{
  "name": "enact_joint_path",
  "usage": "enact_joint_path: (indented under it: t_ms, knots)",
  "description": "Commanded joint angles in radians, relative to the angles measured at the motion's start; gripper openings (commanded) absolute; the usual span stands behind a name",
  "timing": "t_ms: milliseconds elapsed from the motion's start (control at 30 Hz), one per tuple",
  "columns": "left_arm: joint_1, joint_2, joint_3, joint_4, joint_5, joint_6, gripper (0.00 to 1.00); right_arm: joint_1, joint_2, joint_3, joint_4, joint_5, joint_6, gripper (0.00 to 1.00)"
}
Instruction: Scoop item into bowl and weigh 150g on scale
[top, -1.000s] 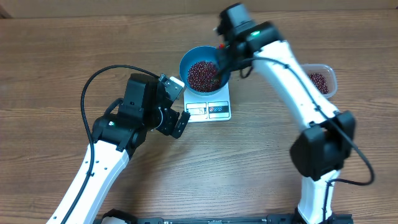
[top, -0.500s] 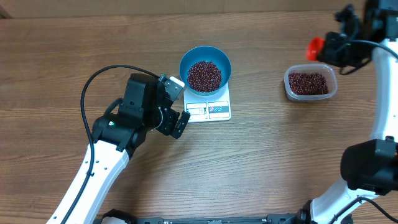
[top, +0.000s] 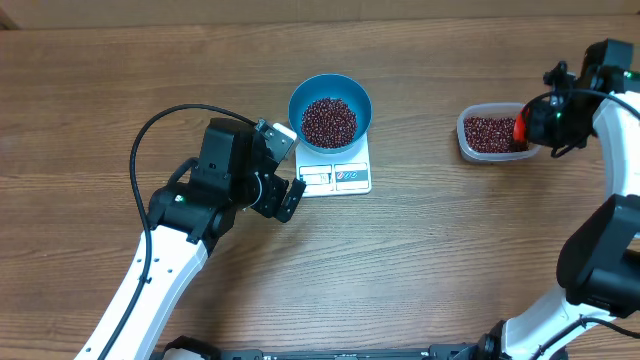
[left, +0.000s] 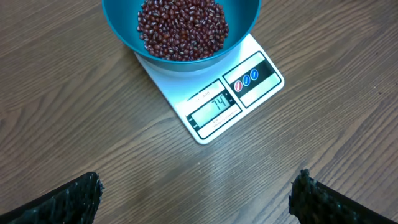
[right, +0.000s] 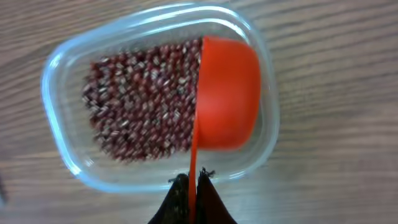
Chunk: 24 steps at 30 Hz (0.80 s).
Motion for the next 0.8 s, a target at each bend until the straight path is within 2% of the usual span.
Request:
enact_joint_path:
  t_ms: [0,267,433,767]
  knots:
    - [0.004,-0.008,-0.003,0.002,0.011,0.019,1.0,0.0,-0.01,-0.056,0.055,0.031,-0.042,0.04]
    - [0.004,-0.008,-0.003,0.002,0.011,0.019,1.0,0.026,-0.005,-0.136,0.161,0.027,-0.042,0.04]
    - [0.004,-0.008,-0.003,0.002,0.011,0.019,1.0,0.047,0.031,-0.141,0.167,0.026,-0.042,0.04]
    - [0.004,-0.008,-0.003,0.002,0.011,0.019,1.0,0.051,0.039,-0.141,0.125,-0.201,-0.084,0.04]
